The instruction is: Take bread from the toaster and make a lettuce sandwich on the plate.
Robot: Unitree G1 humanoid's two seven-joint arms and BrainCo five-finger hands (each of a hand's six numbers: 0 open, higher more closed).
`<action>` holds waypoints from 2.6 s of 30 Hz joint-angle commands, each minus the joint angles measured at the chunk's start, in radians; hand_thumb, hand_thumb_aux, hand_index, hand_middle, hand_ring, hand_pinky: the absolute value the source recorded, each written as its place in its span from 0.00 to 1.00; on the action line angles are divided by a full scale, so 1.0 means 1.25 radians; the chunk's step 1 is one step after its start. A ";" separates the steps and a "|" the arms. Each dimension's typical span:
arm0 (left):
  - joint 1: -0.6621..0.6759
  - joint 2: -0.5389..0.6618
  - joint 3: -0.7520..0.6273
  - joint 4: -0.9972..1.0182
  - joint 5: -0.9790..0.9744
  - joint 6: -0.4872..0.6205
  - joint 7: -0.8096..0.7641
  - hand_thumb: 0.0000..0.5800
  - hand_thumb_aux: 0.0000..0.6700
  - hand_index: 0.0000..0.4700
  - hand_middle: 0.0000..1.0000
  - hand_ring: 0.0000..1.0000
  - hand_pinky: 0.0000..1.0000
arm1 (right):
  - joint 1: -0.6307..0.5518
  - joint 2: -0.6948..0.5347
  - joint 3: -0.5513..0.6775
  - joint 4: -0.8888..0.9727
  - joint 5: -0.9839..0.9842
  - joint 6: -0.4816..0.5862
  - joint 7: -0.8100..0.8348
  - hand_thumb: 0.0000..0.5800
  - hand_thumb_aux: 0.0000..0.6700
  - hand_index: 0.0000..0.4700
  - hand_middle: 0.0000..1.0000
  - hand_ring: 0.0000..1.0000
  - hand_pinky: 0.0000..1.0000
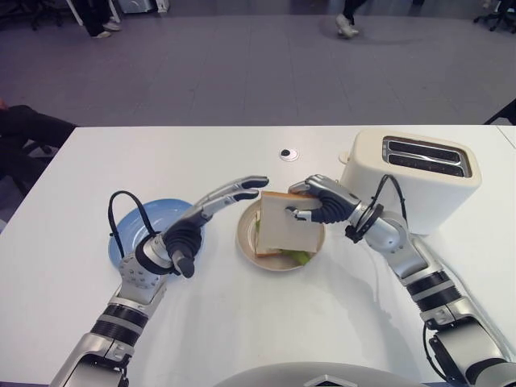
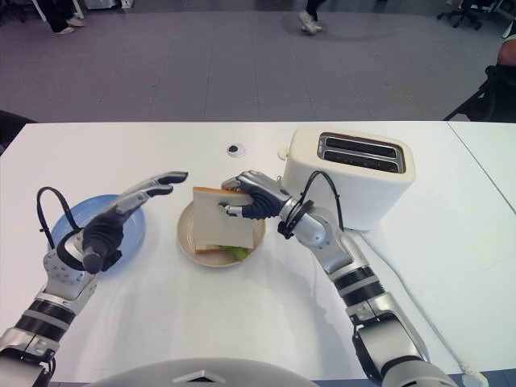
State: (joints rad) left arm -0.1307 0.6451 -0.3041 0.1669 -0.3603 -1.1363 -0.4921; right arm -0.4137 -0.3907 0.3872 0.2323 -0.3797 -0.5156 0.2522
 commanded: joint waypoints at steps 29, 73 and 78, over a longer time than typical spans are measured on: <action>-0.064 -0.041 -0.024 0.339 0.641 0.126 0.112 0.00 0.00 0.00 0.00 0.00 0.00 | -0.134 0.109 -0.070 0.217 -0.057 -0.063 -0.247 0.00 0.00 0.00 0.00 0.00 0.00; -0.180 -0.103 0.004 0.384 0.694 0.181 0.348 0.64 0.40 0.40 0.78 0.78 0.78 | -0.090 0.074 0.052 0.378 -0.156 -0.041 -0.168 1.00 1.00 1.00 1.00 1.00 1.00; -0.201 -0.126 0.052 0.361 0.669 0.122 0.452 0.00 0.00 0.00 0.24 0.24 0.24 | -0.075 0.084 0.000 0.324 -0.068 -0.131 -0.193 1.00 1.00 1.00 1.00 1.00 1.00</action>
State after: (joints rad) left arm -0.3794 0.4960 -0.2575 0.6373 0.5142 -0.9387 0.0661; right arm -0.5111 -0.2825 0.4228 0.6822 -0.5295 -0.6393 -0.0030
